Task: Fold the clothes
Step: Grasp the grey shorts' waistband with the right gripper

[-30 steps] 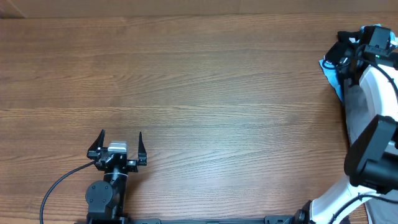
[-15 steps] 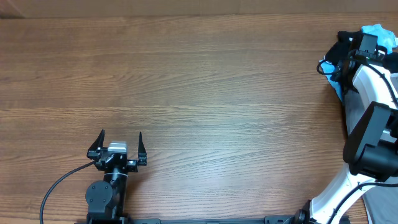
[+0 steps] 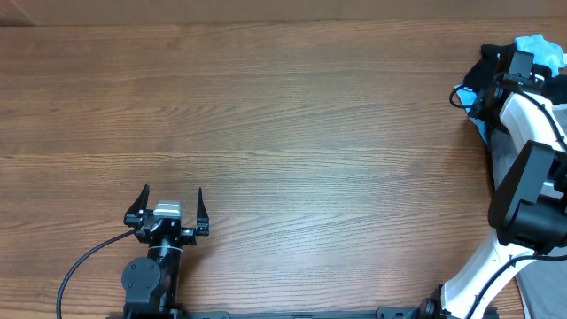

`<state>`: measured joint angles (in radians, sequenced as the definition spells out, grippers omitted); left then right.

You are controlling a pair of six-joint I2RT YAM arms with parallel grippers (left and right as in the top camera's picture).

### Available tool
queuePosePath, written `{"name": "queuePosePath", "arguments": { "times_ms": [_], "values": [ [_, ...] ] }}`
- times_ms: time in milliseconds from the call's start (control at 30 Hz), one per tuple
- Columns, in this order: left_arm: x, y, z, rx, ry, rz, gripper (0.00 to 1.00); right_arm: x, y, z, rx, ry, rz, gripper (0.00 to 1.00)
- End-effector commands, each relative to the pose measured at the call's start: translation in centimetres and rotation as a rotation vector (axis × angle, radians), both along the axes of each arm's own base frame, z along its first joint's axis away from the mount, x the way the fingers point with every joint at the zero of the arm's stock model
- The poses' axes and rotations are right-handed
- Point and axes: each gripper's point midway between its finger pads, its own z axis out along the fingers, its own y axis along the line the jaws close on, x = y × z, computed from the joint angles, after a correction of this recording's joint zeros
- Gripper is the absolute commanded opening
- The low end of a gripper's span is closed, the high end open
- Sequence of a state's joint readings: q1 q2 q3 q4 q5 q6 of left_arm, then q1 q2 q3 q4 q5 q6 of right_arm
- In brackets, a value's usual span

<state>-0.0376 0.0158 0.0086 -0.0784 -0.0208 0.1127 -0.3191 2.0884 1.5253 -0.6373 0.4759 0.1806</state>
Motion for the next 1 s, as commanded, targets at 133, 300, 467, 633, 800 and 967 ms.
{"name": "queuePosePath", "arguments": {
  "times_ms": [133, 300, 467, 633, 800, 967],
  "values": [
    [0.0, 0.4, 0.1, 0.022, -0.01, 0.017, 1.0, -0.3, 0.0, -0.6, -0.002, 0.01, -0.004, 0.66],
    [0.0, 0.4, 0.1, 0.022, -0.01, 0.017, 1.0, -0.5, -0.2, -0.6, -0.014, 0.019, -0.011, 0.51],
    [0.0, 0.4, 0.1, 0.022, -0.01, 0.017, 1.0, -0.7, -0.2, -0.6, -0.012, 0.024, -0.011, 0.3],
    [0.0, 0.4, 0.1, 0.022, -0.01, 0.017, 1.0, -0.7, -0.2, -0.6, -0.012, 0.025, -0.012, 0.04],
    [0.0, 0.4, 0.1, 0.022, -0.01, 0.017, 1.0, -0.6, -0.2, 0.3, -0.007, 0.023, -0.023, 0.04],
    [0.0, 0.4, 0.1, 0.022, -0.01, 0.017, 1.0, -0.5, -0.2, 4.3, 0.001, -0.079, -0.094, 0.04]
  ]
}}
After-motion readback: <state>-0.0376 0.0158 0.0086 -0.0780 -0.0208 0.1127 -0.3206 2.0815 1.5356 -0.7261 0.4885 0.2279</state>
